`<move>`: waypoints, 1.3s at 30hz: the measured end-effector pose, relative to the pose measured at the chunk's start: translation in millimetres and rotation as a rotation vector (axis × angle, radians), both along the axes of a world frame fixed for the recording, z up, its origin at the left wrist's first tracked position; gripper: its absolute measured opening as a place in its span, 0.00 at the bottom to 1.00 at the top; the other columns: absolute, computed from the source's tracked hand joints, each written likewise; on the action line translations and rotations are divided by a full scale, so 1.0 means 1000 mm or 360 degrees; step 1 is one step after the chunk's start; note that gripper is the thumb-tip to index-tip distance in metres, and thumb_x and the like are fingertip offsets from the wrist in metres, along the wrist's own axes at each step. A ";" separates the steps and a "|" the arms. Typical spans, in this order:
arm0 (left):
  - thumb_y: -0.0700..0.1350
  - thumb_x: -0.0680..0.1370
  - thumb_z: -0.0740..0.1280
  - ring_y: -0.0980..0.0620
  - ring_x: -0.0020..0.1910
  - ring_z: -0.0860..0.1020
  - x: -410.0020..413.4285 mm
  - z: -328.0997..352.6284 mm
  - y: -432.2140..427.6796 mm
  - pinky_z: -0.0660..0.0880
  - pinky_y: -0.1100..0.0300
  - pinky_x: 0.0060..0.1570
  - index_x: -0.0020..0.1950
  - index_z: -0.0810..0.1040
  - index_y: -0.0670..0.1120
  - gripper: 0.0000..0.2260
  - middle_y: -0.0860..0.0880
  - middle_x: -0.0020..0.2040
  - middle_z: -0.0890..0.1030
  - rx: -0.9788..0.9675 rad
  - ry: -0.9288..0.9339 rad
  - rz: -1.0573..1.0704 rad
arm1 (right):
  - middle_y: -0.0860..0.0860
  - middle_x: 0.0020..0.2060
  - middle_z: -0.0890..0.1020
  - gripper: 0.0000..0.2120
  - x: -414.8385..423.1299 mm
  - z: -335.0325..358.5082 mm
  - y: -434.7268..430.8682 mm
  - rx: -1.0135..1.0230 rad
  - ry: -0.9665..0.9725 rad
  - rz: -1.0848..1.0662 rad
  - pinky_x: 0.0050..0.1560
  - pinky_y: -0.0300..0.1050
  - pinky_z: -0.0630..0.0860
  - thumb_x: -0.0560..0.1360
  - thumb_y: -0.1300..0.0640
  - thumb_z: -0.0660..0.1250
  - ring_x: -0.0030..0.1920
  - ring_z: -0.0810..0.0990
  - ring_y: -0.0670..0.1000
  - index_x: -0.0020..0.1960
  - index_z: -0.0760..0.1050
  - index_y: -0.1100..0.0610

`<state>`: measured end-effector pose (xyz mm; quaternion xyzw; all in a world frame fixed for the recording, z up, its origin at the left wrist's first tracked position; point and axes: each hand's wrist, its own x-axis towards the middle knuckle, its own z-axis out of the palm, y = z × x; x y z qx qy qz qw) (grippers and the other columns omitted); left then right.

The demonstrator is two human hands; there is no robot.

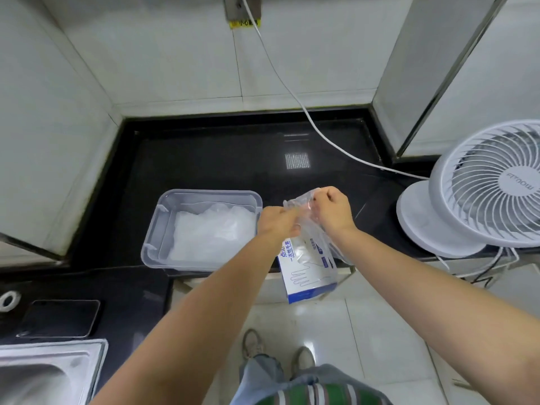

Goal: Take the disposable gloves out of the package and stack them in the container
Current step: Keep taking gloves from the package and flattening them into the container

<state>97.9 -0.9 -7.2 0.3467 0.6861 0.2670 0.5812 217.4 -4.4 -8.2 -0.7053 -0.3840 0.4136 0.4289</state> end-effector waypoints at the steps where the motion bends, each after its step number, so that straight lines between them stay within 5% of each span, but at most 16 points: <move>1: 0.45 0.77 0.69 0.50 0.40 0.83 -0.004 0.002 0.001 0.82 0.55 0.47 0.48 0.79 0.43 0.06 0.47 0.42 0.82 0.0005 -0.0030 0.0018 | 0.51 0.43 0.79 0.10 -0.002 0.001 0.001 0.0010 -0.0015 -0.0001 0.43 0.41 0.74 0.78 0.61 0.57 0.42 0.76 0.47 0.46 0.77 0.60; 4: 0.39 0.76 0.68 0.50 0.37 0.80 -0.021 0.002 0.008 0.82 0.56 0.43 0.49 0.77 0.38 0.04 0.45 0.40 0.80 0.0014 -0.0068 0.0123 | 0.51 0.44 0.78 0.11 -0.008 0.000 0.007 0.0002 -0.0009 -0.0027 0.42 0.40 0.72 0.80 0.60 0.55 0.43 0.75 0.47 0.50 0.75 0.61; 6: 0.41 0.76 0.67 0.46 0.41 0.80 -0.035 0.004 0.012 0.80 0.56 0.48 0.49 0.78 0.38 0.07 0.45 0.40 0.79 0.0027 0.0199 0.0128 | 0.51 0.43 0.76 0.10 -0.013 0.003 0.009 -0.0006 -0.0004 -0.0017 0.44 0.42 0.72 0.81 0.58 0.54 0.42 0.74 0.48 0.49 0.73 0.59; 11: 0.37 0.75 0.65 0.49 0.40 0.74 -0.059 0.020 0.011 0.72 0.67 0.38 0.46 0.76 0.46 0.04 0.46 0.43 0.74 0.0012 0.0395 -0.0120 | 0.53 0.37 0.72 0.10 -0.035 0.007 0.013 -0.0003 0.0074 0.0058 0.34 0.45 0.69 0.80 0.58 0.52 0.36 0.72 0.50 0.42 0.67 0.56; 14: 0.39 0.74 0.68 0.48 0.40 0.76 -0.074 0.019 0.013 0.77 0.58 0.48 0.48 0.76 0.44 0.04 0.45 0.42 0.75 -0.0035 0.0138 -0.0013 | 0.54 0.36 0.75 0.09 -0.056 0.008 0.018 -0.0009 0.0149 0.0081 0.39 0.47 0.71 0.80 0.58 0.52 0.36 0.74 0.52 0.43 0.68 0.56; 18: 0.49 0.83 0.60 0.50 0.54 0.77 -0.103 0.026 0.015 0.70 0.63 0.50 0.61 0.76 0.47 0.11 0.48 0.54 0.78 0.0264 0.0695 -0.0114 | 0.53 0.31 0.71 0.09 -0.079 0.013 0.025 -0.0087 0.0288 0.0154 0.25 0.38 0.67 0.83 0.58 0.51 0.25 0.70 0.46 0.48 0.67 0.59; 21: 0.46 0.83 0.58 0.49 0.45 0.74 -0.129 0.011 0.021 0.73 0.55 0.51 0.61 0.74 0.37 0.14 0.46 0.46 0.75 0.0456 0.0678 0.0242 | 0.53 0.30 0.68 0.10 -0.092 0.014 0.031 -0.0113 0.0409 0.0181 0.20 0.34 0.64 0.83 0.59 0.55 0.24 0.67 0.46 0.44 0.66 0.58; 24: 0.45 0.83 0.55 0.49 0.44 0.70 -0.156 0.009 0.019 0.72 0.51 0.51 0.57 0.74 0.38 0.14 0.47 0.44 0.74 0.0610 0.0993 0.0014 | 0.53 0.29 0.62 0.15 -0.101 0.009 0.039 -0.0097 0.0306 0.0263 0.26 0.40 0.61 0.80 0.65 0.55 0.28 0.61 0.49 0.35 0.63 0.55; 26: 0.47 0.84 0.54 0.50 0.40 0.71 -0.175 0.000 0.021 0.70 0.54 0.43 0.56 0.74 0.39 0.14 0.47 0.41 0.74 0.0649 0.1169 -0.0133 | 0.51 0.30 0.65 0.14 -0.108 0.010 0.045 -0.0079 0.0222 0.0258 0.28 0.46 0.69 0.77 0.66 0.57 0.29 0.66 0.50 0.34 0.65 0.55; 28: 0.47 0.85 0.52 0.51 0.35 0.73 -0.190 -0.006 0.020 0.69 0.59 0.34 0.59 0.73 0.40 0.14 0.48 0.37 0.74 0.0564 0.1327 -0.0223 | 0.50 0.41 0.74 0.03 -0.117 0.010 0.051 -0.0025 0.0165 0.0206 0.45 0.53 0.81 0.77 0.61 0.62 0.39 0.76 0.50 0.48 0.72 0.55; 30: 0.45 0.85 0.52 0.49 0.39 0.78 -0.196 -0.006 0.020 0.73 0.59 0.35 0.63 0.70 0.41 0.13 0.45 0.41 0.78 0.0452 0.1463 -0.0342 | 0.50 0.49 0.76 0.08 -0.126 0.015 0.056 0.0217 -0.0043 0.0188 0.55 0.46 0.77 0.77 0.62 0.64 0.49 0.77 0.50 0.56 0.73 0.55; 34: 0.40 0.83 0.56 0.44 0.51 0.81 -0.198 -0.010 0.028 0.74 0.57 0.43 0.69 0.65 0.39 0.15 0.41 0.56 0.79 0.0370 0.1605 -0.0499 | 0.49 0.46 0.77 0.08 -0.155 0.035 0.053 0.0836 -0.0338 0.0530 0.44 0.35 0.72 0.76 0.66 0.63 0.42 0.76 0.46 0.50 0.78 0.57; 36: 0.38 0.83 0.57 0.46 0.53 0.81 -0.199 -0.014 0.030 0.76 0.60 0.45 0.74 0.60 0.40 0.20 0.42 0.59 0.78 0.0375 0.1697 -0.0591 | 0.48 0.40 0.79 0.07 -0.169 0.035 0.050 0.0623 -0.0300 0.0839 0.38 0.35 0.72 0.77 0.66 0.63 0.36 0.75 0.44 0.49 0.79 0.59; 39: 0.37 0.82 0.56 0.42 0.52 0.80 -0.199 -0.019 0.033 0.75 0.55 0.46 0.73 0.61 0.40 0.19 0.39 0.57 0.78 0.0406 0.1775 -0.0736 | 0.55 0.47 0.81 0.10 -0.177 0.015 0.051 -0.0432 -0.0415 0.1370 0.39 0.41 0.80 0.80 0.61 0.61 0.39 0.82 0.51 0.60 0.74 0.55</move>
